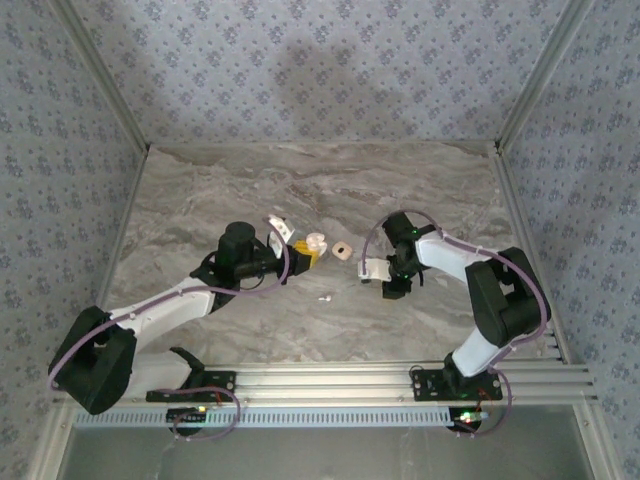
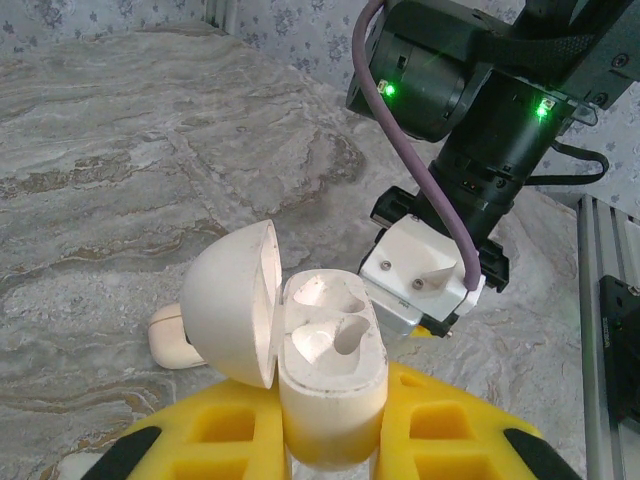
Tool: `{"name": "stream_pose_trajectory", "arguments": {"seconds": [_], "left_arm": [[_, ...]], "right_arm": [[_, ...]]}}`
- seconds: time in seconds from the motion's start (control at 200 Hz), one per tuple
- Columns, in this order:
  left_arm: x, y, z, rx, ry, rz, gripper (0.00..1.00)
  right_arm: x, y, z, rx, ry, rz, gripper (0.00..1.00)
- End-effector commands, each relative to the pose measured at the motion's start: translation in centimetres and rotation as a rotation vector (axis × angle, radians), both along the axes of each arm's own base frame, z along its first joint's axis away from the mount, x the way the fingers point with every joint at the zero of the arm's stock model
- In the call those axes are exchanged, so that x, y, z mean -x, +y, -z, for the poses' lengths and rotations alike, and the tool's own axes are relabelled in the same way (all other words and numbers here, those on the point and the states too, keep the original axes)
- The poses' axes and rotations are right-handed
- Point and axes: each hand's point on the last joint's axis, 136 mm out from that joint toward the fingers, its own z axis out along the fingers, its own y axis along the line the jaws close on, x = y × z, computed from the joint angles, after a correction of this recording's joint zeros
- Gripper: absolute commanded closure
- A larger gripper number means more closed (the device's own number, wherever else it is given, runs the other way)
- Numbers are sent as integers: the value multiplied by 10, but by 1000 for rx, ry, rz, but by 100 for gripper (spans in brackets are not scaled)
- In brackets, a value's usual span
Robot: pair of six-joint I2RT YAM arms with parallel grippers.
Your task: Insert wireless bluetooth earbuds into charging case
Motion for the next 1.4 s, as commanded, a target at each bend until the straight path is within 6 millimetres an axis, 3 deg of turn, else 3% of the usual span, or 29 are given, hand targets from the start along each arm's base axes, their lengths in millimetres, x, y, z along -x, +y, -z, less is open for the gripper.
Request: {"name": "stream_pose_trajectory", "arguments": {"seconds": [0.0, 0.285, 0.46, 0.72, 1.059, 1.219, 1.394], "left_arm": [[0, 4, -10, 20, -28, -12, 83], [1, 7, -8, 7, -32, -16, 83], [-2, 6, -12, 26, -69, -19, 83], [-7, -4, -25, 89, -149, 7, 84], [-5, -33, -43, 126, -292, 66, 85], [-8, -45, -50, 159, -329, 62, 85], [-7, -58, -60, 198, -354, 74, 85]], "right_arm": [[7, -1, 0, 15, 36, -24, 70], [9, 0, -3, 1, 33, -13, 75], [-1, 13, -27, -103, -33, 70, 76], [-17, 38, -102, -407, -205, 240, 77], [-8, 63, -207, -889, -289, 373, 78], [-7, 68, -249, -1095, -305, 418, 78], [-9, 74, -282, -1286, -292, 442, 78]]}}
